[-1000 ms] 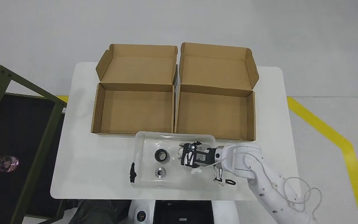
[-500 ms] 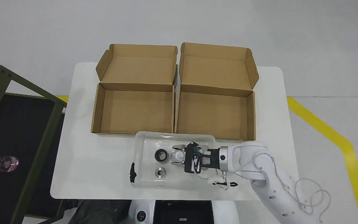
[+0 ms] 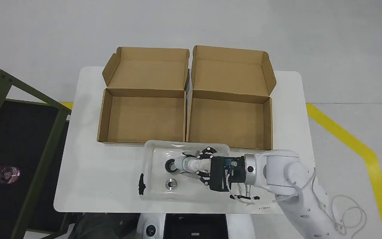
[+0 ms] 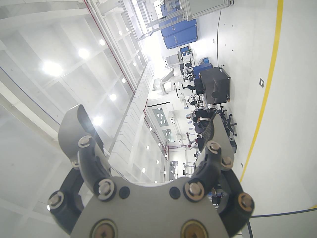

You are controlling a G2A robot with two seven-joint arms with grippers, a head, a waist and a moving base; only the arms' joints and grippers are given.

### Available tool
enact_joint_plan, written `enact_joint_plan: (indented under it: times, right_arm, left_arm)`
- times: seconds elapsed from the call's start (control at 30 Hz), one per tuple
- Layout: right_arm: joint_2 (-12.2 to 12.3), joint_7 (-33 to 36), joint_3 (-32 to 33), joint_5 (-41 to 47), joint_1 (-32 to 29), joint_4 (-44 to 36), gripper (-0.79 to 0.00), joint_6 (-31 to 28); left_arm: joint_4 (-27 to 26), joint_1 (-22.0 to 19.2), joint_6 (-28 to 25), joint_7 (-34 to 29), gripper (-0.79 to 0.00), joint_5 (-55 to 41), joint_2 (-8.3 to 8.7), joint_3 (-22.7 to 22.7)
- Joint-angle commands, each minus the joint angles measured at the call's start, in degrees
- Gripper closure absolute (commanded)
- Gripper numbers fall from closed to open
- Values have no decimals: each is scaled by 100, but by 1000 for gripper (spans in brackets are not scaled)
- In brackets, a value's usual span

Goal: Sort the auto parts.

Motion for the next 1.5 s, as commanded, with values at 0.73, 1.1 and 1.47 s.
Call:
enact_joint_plan:
  times: [0.73, 1.1, 1.47]
  right_arm:
    - [22, -124, 192, 423, 549, 719, 0, 601]
    - [-65, 300, -30, 628, 1436, 1949, 0, 1161]
    - [-194, 501, -395, 601, 2243, 3058, 0, 1587]
  left_arm:
    - [0, 0, 0, 0, -785, 0, 0, 0]
    - [0, 0, 0, 0, -785, 0, 0, 0]
    - [0, 0, 0, 0, -785, 0, 0, 0]
